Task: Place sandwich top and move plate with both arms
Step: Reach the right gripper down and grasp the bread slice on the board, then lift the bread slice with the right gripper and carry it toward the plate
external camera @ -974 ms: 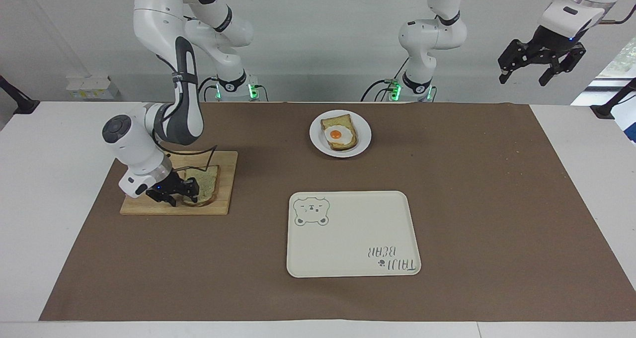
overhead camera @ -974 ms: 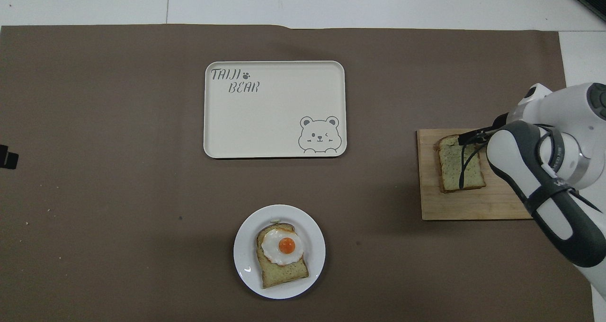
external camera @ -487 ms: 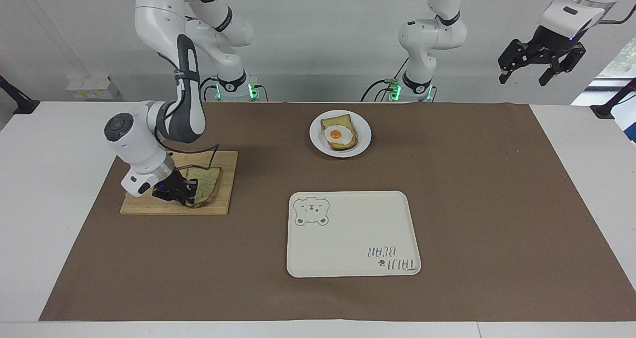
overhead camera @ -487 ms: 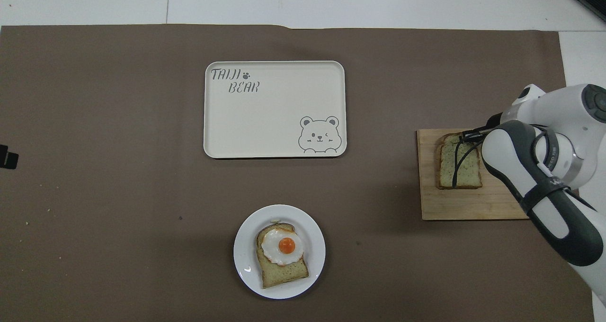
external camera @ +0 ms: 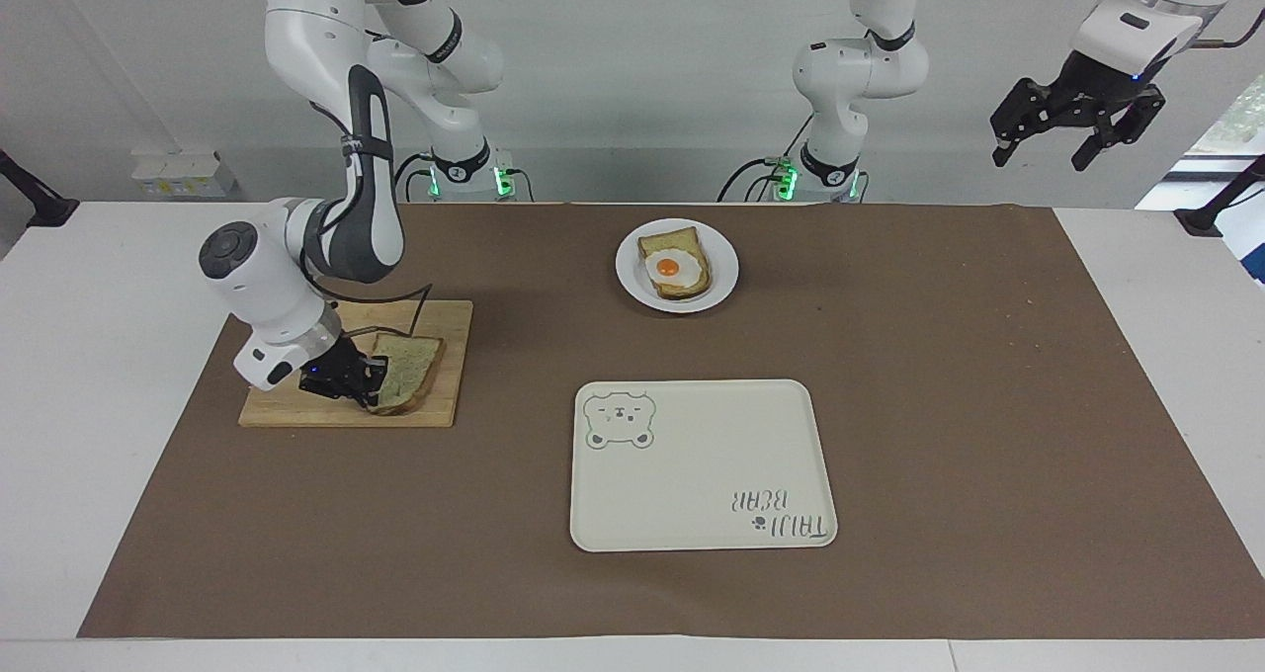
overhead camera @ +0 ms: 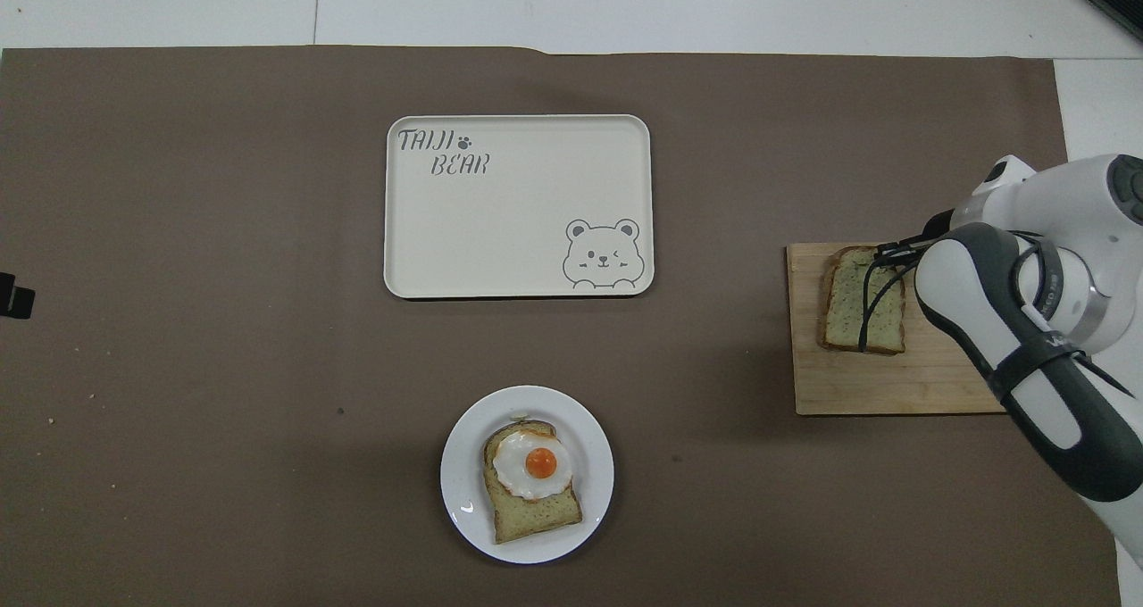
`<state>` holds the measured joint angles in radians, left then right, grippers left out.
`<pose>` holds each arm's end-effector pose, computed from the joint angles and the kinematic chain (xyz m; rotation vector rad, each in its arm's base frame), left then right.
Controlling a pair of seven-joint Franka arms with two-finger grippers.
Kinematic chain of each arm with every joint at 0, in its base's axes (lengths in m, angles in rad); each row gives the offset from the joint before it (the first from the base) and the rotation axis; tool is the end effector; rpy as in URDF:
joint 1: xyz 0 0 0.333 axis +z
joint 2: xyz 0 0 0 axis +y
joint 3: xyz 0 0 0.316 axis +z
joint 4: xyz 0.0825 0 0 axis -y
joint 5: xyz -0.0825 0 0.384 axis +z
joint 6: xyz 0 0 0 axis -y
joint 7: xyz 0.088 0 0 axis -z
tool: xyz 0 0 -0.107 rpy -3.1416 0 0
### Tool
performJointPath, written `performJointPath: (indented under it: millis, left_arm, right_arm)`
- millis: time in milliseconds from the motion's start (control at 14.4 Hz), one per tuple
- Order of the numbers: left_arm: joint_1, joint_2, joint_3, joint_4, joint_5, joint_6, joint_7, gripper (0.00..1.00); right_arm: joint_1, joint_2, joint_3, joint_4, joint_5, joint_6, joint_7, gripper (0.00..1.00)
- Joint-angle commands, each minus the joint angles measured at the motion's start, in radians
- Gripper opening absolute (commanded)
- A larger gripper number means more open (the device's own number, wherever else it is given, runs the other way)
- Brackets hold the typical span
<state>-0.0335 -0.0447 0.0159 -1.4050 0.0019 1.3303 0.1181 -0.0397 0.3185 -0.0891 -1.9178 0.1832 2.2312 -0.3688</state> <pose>0.5113 -0.0085 0.7037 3.1337 -0.2123 -0.0472 0.6140 -0.0713 0.3286 -3.0212 -0.1992 -0.0397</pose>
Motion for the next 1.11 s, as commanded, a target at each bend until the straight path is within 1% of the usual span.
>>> performJointPath:
  millis: [0, 209, 417, 765, 1043]
  left_arm:
    - [0.012, -0.014, -0.005, -0.005, -0.010, -0.014, -0.008, 1.00]
    - [0.012, -0.014, -0.005, -0.005, -0.010, -0.014, -0.008, 1.00]
    - [0.012, -0.014, -0.005, -0.005, -0.010, -0.014, -0.008, 1.00]
    - [0.012, -0.014, -0.005, -0.005, -0.010, -0.014, -0.008, 1.00]
    - [0.012, -0.014, -0.005, -0.005, -0.008, -0.014, -0.008, 1.00]
  right_arm:
    - [-0.014, -0.051, 0.002, 0.038, 0.006, -0.117, -0.038, 0.00]
    - [-0.016, -0.064, -0.006, 0.117, 0.013, -0.287, -0.036, 0.00]
    - [-0.025, -0.078, -0.004, 0.181, 0.022, -0.396, -0.038, 0.00]
    - [-0.040, -0.101, -0.004, 0.235, 0.087, -0.554, -0.038, 0.00]
    - [-0.049, -0.118, -0.004, 0.255, 0.137, -0.678, -0.039, 0.00]
